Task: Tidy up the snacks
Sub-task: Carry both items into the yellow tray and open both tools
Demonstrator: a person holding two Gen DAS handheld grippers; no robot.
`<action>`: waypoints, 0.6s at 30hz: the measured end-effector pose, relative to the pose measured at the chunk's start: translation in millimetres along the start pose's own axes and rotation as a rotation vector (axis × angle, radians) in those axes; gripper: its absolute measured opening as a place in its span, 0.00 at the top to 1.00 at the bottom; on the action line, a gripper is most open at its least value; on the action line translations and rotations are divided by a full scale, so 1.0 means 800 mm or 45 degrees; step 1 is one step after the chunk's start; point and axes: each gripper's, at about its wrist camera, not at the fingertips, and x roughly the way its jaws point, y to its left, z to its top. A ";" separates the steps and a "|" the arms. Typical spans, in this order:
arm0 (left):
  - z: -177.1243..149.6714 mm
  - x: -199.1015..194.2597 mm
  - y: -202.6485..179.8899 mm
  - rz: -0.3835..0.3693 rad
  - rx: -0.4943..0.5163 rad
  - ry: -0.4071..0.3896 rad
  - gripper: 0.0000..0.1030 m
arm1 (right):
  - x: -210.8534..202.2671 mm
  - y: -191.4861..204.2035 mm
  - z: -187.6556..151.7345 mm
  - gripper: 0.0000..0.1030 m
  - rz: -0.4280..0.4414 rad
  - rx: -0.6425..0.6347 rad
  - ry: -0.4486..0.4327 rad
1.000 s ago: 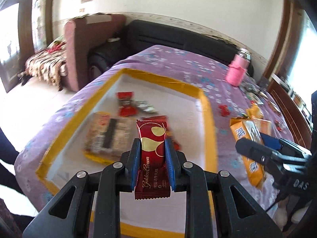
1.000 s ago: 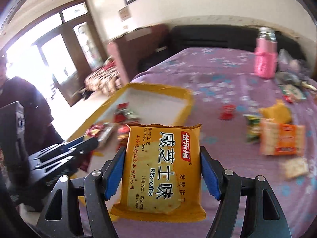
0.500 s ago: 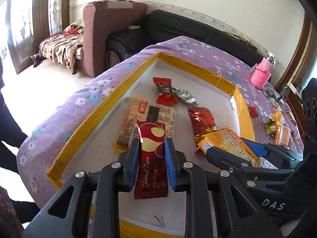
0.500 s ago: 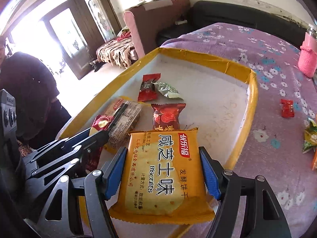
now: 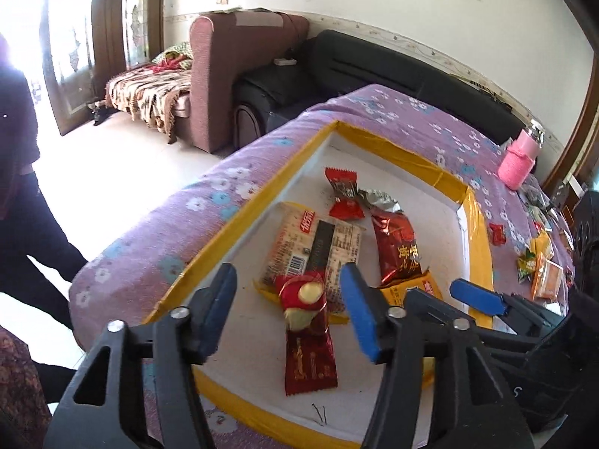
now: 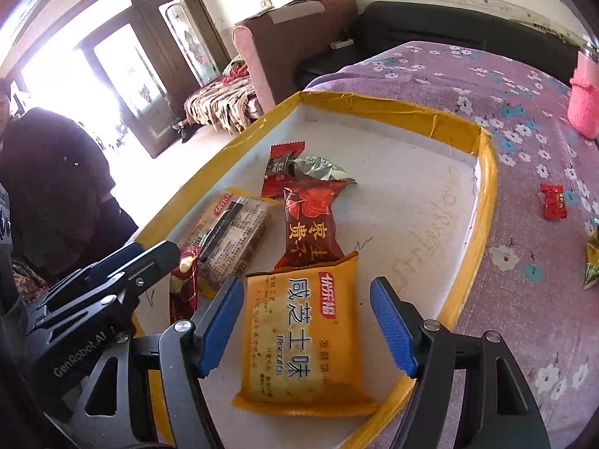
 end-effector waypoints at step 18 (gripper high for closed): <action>-0.002 -0.053 -0.061 0.017 0.177 -0.096 0.36 | -0.070 -0.033 -0.023 0.30 -0.003 0.071 -0.123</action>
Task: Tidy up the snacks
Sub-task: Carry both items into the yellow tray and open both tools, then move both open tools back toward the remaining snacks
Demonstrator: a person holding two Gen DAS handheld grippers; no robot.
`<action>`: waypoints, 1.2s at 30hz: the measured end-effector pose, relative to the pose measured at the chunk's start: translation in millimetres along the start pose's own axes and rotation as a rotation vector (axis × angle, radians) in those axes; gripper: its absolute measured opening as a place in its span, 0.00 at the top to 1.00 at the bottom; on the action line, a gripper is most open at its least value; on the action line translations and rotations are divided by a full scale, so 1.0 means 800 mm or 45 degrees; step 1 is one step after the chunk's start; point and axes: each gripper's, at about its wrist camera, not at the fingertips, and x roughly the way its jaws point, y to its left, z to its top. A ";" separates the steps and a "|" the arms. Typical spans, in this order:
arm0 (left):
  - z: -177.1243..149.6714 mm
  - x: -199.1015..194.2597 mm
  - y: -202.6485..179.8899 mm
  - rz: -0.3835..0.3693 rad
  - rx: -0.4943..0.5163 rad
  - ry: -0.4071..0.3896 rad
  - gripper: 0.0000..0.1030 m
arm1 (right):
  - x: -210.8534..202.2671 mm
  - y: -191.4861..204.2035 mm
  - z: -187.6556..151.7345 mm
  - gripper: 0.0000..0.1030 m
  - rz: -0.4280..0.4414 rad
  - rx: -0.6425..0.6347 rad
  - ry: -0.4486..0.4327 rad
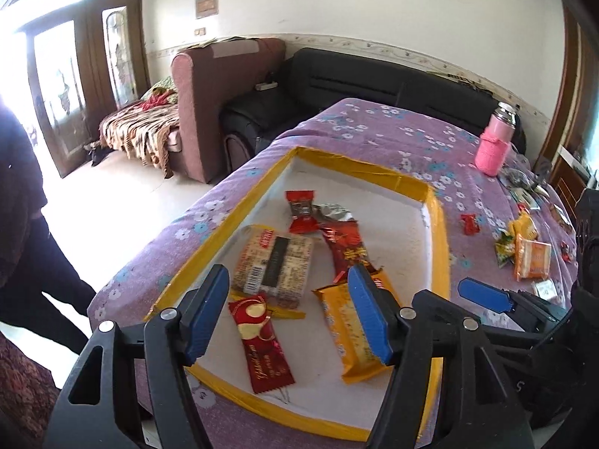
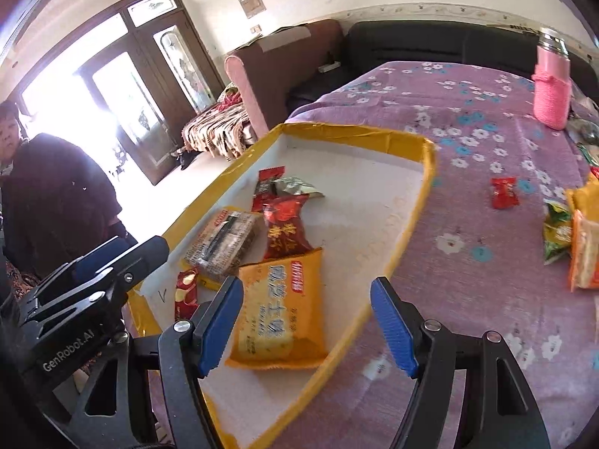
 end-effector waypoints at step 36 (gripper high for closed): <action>-0.015 -0.023 -0.101 -0.421 0.135 0.067 0.36 | -0.091 -0.356 0.054 0.29 -0.619 0.473 -0.136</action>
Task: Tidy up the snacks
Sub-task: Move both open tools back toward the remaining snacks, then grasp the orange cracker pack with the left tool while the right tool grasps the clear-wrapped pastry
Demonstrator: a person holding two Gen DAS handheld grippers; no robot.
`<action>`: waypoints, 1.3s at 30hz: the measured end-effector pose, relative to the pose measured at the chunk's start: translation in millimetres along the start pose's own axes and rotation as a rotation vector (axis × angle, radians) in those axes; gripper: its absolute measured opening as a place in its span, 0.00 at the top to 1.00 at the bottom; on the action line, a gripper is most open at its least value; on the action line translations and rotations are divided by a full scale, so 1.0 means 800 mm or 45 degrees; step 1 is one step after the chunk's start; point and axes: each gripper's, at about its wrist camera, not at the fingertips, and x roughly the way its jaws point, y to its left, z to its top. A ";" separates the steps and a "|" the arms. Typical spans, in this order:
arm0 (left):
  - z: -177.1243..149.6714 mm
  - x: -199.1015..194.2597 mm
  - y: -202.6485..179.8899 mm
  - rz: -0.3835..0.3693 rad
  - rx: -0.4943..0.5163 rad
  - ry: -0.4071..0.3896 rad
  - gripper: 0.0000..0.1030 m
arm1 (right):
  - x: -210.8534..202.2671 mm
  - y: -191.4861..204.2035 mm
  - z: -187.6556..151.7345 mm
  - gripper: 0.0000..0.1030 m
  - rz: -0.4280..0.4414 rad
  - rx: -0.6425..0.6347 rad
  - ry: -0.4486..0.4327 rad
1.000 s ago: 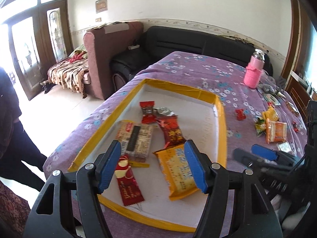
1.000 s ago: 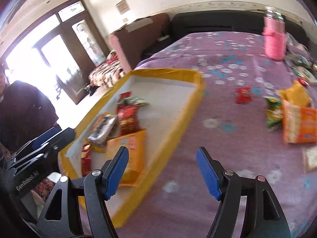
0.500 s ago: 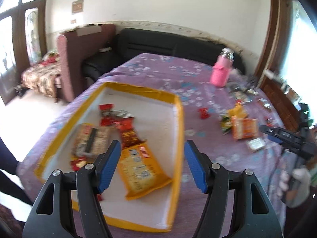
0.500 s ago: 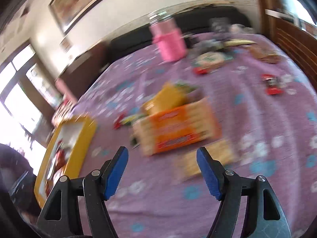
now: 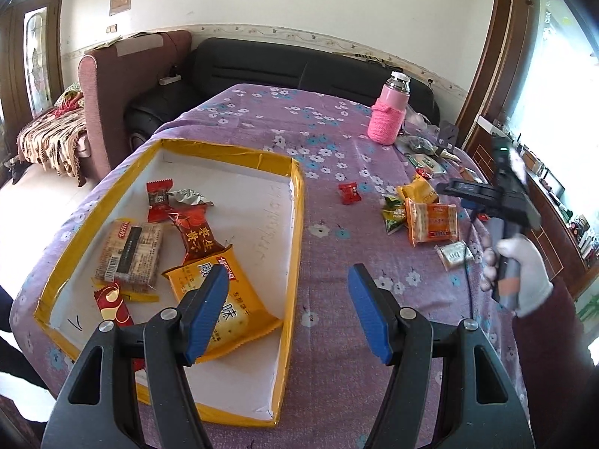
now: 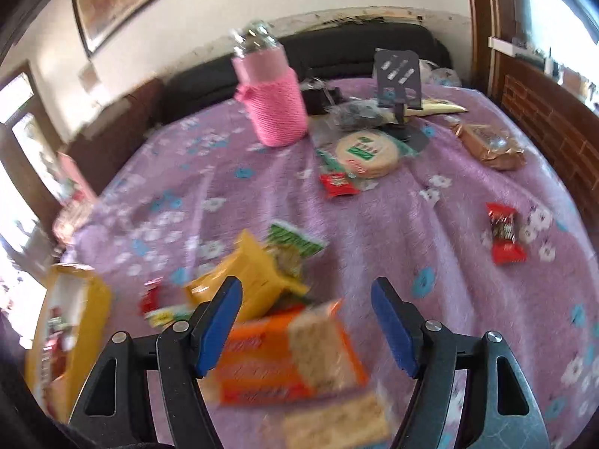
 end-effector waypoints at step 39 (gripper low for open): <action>0.039 0.149 -0.136 -0.275 0.496 0.368 0.34 | -0.016 0.018 -0.112 0.57 -0.127 -0.091 0.052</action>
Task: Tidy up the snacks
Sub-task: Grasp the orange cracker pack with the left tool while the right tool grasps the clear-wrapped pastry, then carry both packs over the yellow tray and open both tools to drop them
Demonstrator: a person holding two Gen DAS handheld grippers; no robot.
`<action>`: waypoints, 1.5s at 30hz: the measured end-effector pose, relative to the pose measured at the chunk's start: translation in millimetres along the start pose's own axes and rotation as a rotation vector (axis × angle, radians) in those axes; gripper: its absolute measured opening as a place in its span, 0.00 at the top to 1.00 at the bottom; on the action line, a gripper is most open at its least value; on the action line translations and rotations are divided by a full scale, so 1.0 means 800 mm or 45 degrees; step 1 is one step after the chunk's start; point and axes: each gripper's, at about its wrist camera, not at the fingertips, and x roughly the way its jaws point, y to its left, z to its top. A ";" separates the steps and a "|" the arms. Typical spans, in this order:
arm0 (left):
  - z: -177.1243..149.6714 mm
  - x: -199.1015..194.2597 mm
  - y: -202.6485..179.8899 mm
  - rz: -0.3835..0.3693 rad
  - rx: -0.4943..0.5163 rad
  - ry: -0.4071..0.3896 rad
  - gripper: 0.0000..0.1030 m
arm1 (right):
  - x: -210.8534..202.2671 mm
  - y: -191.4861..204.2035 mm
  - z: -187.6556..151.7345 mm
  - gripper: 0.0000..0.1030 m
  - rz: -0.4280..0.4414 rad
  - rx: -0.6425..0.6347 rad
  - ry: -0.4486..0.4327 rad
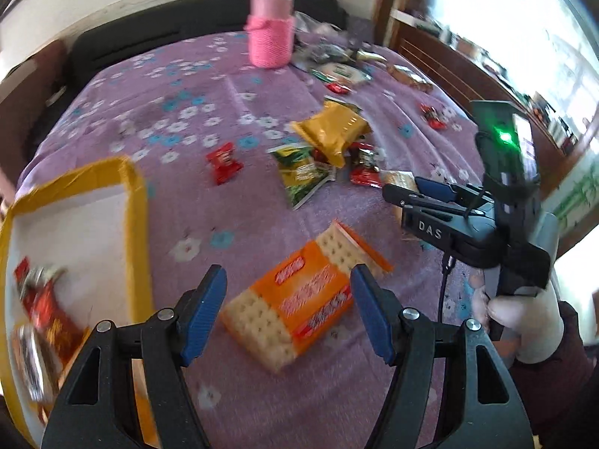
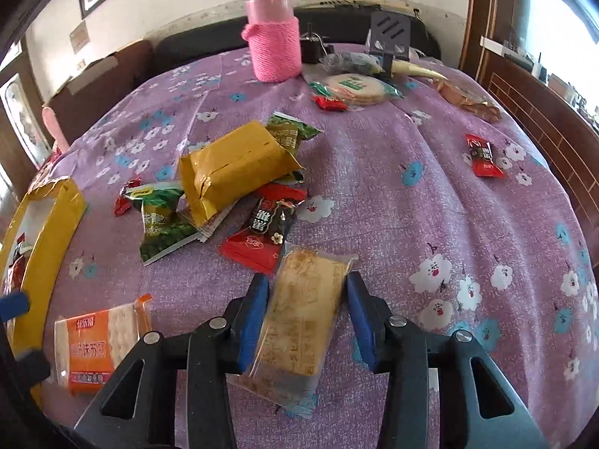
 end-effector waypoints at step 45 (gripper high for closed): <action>-0.059 -0.046 0.009 0.011 -0.186 -0.132 0.47 | -0.009 -0.015 -0.005 0.66 0.143 0.060 -0.037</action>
